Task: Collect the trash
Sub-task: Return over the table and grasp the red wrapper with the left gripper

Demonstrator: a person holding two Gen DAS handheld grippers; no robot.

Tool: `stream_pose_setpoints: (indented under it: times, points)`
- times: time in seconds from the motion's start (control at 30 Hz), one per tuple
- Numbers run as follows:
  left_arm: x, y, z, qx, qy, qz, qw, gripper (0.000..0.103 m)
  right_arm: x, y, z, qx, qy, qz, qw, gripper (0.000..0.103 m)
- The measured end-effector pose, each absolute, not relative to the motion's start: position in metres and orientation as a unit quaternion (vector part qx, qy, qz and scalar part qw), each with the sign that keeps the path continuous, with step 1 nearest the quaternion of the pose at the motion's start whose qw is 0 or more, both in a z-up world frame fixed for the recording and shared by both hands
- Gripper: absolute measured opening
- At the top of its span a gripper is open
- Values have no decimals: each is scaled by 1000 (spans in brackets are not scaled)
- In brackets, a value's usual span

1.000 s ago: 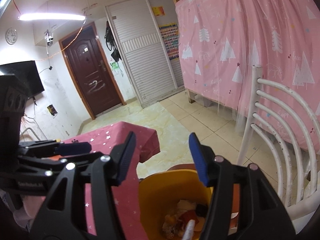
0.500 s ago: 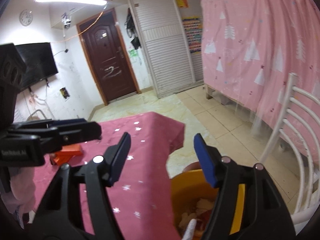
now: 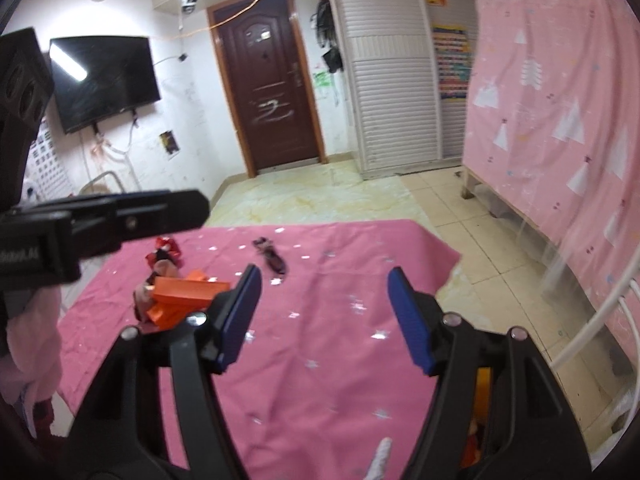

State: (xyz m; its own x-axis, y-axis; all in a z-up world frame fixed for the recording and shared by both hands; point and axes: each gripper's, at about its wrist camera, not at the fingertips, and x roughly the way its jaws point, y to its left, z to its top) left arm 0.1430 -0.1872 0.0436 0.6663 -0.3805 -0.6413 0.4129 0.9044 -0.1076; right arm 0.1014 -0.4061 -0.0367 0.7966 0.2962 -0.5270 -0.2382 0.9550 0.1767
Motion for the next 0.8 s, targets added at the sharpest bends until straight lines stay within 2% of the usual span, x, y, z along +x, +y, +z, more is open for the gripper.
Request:
stream_pose_setpoints:
  times: [0.1,0.17,0.5,0.8]
  points:
    - [152,-162,44,24,342,-190,920,55,111,-385,-38,40,294,160,941,64]
    - [157,-148,44,21,343,-178,922,55,116,-371,-40,36,301,173,937,70]
    - [187,-71,35,6,356,-114,928,56,135,-319,-51,21,328,216,919,73]
    - [208,-36,21,-14,371,-81,925,57,151,-285,-63,25,356,255,899,92]
